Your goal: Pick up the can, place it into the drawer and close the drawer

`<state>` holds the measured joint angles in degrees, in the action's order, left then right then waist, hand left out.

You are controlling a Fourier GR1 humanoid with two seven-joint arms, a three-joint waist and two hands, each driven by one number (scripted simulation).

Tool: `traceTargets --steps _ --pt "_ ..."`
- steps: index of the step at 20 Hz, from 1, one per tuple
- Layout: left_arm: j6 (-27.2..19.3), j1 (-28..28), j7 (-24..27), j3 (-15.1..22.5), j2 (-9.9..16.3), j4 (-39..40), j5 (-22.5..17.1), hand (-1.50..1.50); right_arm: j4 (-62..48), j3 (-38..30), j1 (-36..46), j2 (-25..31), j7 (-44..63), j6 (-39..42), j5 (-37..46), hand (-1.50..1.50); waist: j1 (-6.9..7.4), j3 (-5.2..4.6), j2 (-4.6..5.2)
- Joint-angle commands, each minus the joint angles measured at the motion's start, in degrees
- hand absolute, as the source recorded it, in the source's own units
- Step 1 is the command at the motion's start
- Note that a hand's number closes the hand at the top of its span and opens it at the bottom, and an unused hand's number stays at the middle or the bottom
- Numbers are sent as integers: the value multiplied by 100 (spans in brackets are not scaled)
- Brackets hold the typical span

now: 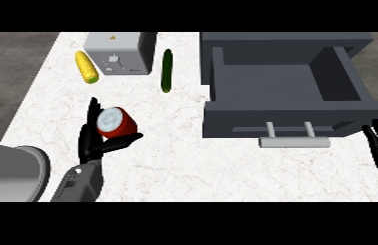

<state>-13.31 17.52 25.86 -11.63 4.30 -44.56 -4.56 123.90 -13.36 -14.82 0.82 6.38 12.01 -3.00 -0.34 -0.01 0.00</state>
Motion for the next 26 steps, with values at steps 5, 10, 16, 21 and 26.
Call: traceTargets --steps 5,10,16,21,26 --pt "-208 250 206 191 -158 222 89 -150 -183 -21 254 54 162 -31 -28 -150 14 1 -1" --pt "22 491 314 98 -88 542 -71 -150 238 -114 -36 43 221 77 -218 -150 4 0 -3" --pt "327 1045 336 -45 50 875 -257 150 -236 -352 122 61 -32 98 -326 -150 4 1 0" --pt "270 1002 227 135 -304 611 -300 150 115 -321 -402 -55 -126 273 -319 -150 1 2 -9" --pt "960 419 167 114 245 36 -480 150 97 -85 452 128 418 -156 -157 -150 37 1 -4"
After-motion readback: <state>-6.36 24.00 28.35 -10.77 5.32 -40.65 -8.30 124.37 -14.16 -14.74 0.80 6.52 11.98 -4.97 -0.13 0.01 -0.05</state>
